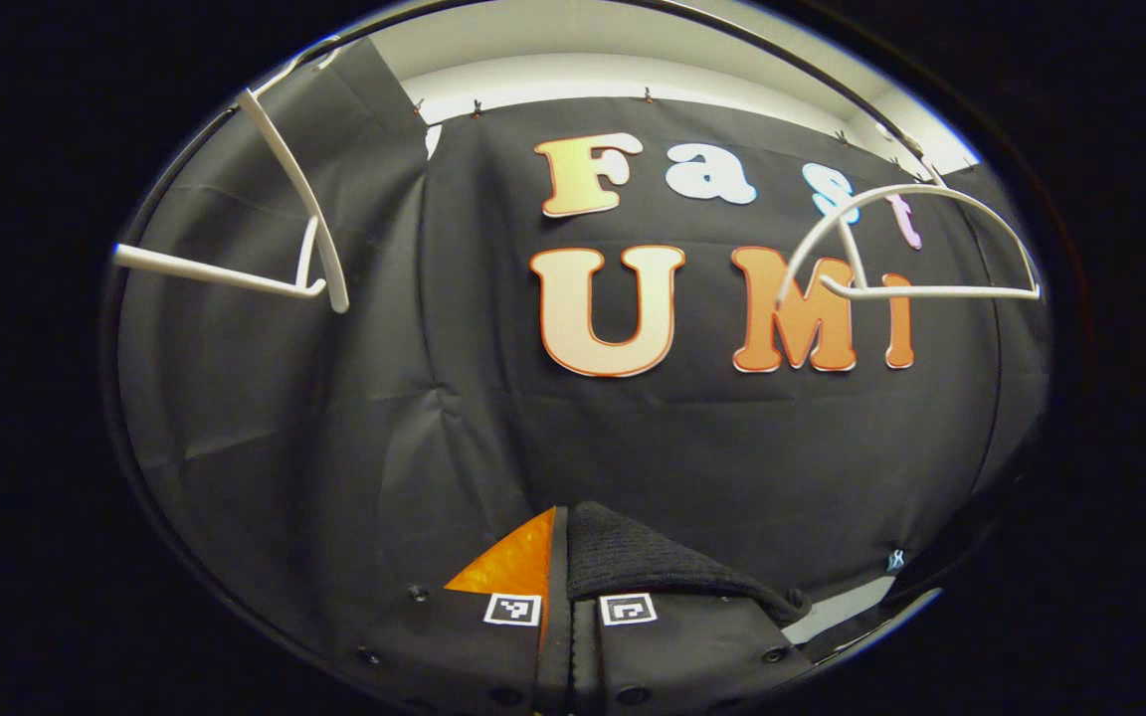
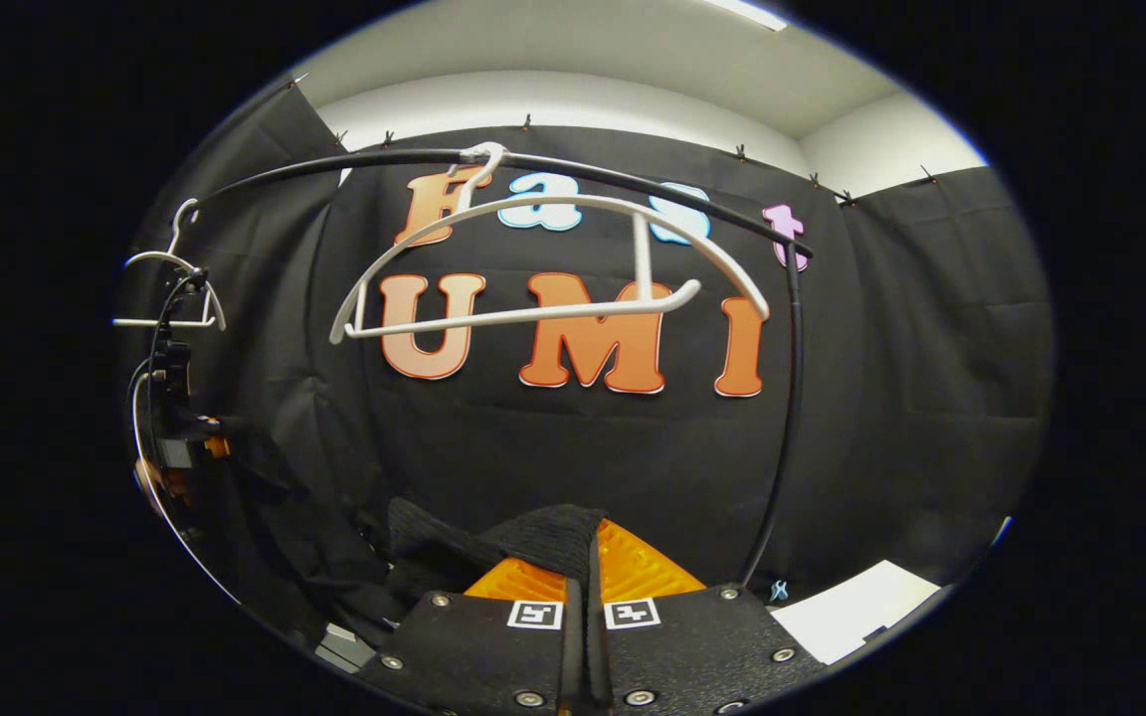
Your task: Grasp the clothes on the hanger with both hands and then place them into the laundry hamper below.
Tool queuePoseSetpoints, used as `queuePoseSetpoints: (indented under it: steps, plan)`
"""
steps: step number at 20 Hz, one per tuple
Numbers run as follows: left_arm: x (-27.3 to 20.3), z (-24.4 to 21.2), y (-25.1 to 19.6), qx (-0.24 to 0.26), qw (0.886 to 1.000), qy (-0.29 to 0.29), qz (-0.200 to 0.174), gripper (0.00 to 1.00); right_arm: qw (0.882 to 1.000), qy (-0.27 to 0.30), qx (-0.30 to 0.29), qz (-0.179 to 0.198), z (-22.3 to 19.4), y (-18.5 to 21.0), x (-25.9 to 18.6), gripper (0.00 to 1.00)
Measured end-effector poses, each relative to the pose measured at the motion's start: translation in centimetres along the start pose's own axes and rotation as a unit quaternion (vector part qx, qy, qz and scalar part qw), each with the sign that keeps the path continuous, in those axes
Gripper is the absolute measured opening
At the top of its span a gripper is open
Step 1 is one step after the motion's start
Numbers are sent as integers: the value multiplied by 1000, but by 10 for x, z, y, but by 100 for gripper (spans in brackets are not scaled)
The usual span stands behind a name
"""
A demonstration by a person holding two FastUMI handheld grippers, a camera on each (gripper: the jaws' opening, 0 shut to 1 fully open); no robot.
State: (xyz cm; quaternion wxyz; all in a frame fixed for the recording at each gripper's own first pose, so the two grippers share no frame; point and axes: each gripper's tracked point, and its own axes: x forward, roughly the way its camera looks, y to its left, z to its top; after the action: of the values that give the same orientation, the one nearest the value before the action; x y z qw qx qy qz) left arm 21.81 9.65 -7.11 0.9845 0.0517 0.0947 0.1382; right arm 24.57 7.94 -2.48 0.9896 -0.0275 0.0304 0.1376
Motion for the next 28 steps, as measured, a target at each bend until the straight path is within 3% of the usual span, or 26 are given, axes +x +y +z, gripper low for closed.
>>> queuePoseSetpoints:
  steps: [5, 10, 16, 20, 23, 24, 25, 27, 28]
  plan:
    - [-24, -53, -49, 7, 997, 55, -56, 8, 998, 41, 7, 37, -44, 53, -4, 2]
    - [-54, -142, -78, 37, 986, 137, -83, 8, 993, 104, 2, 58, -123, 89, -2, 4]
    - [-85, -241, -94, 75, 962, 243, -104, 8, 979, 195, 8, 64, -224, 116, -12, 6]
    - [-103, -291, -86, 83, 945, 302, -96, 8, 967, 246, 6, 62, -276, 119, -19, 7]
    - [-112, -326, -84, 74, 925, 362, -88, 8, 956, 284, 16, 65, -311, 125, -31, 7]
    - [-116, -337, -79, 70, 921, 373, -88, 9, 953, 297, 19, 65, -321, 126, -36, 1]
    - [-117, -343, -76, 68, 918, 380, -87, 10, 950, 305, 21, 65, -327, 129, -39, 8]
    - [-120, -359, -73, 73, 912, 393, -89, 12, 947, 316, 15, 62, -343, 130, -43, 11]
    - [-124, -371, -74, 76, 905, 407, -95, 13, 943, 327, 9, 61, -356, 129, -44, 23]
